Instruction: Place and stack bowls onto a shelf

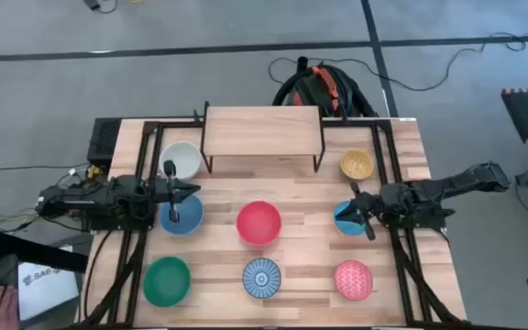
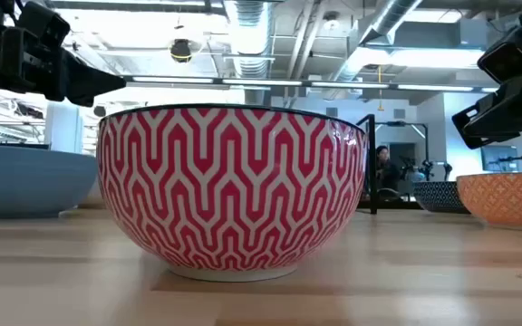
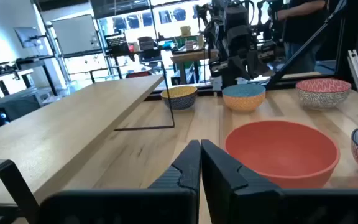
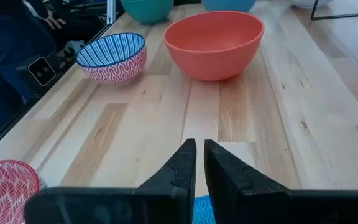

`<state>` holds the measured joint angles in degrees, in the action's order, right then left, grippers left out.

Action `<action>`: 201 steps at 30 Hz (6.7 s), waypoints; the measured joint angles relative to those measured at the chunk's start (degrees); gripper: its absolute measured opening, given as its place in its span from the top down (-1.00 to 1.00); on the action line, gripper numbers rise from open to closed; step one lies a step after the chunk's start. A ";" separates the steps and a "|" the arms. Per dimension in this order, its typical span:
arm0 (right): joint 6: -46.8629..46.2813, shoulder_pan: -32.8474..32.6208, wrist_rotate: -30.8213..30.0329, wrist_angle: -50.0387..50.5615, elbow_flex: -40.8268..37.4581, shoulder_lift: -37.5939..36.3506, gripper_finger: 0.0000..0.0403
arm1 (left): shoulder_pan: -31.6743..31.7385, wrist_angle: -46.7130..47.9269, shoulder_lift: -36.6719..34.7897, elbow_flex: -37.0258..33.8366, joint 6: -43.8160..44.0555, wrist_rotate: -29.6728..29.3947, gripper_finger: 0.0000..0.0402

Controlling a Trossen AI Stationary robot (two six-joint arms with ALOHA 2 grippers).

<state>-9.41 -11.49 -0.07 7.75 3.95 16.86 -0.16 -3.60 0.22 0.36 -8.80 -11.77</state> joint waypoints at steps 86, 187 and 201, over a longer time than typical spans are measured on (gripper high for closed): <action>-52.43 11.62 -34.59 -33.55 -0.06 -0.02 0.70 | 0.22 -0.70 11.68 10.89 34.88 -5.64 0.61; -34.26 65.11 -12.36 48.62 64.30 46.56 0.80 | -0.35 1.12 33.54 25.13 33.38 -17.13 0.48; -32.01 54.98 -10.25 43.79 78.44 58.77 0.81 | -0.35 1.18 33.54 25.13 33.24 -17.10 0.48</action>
<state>-41.43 43.50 -10.33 51.54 82.39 75.63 -0.51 -2.42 33.76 25.50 24.45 -28.87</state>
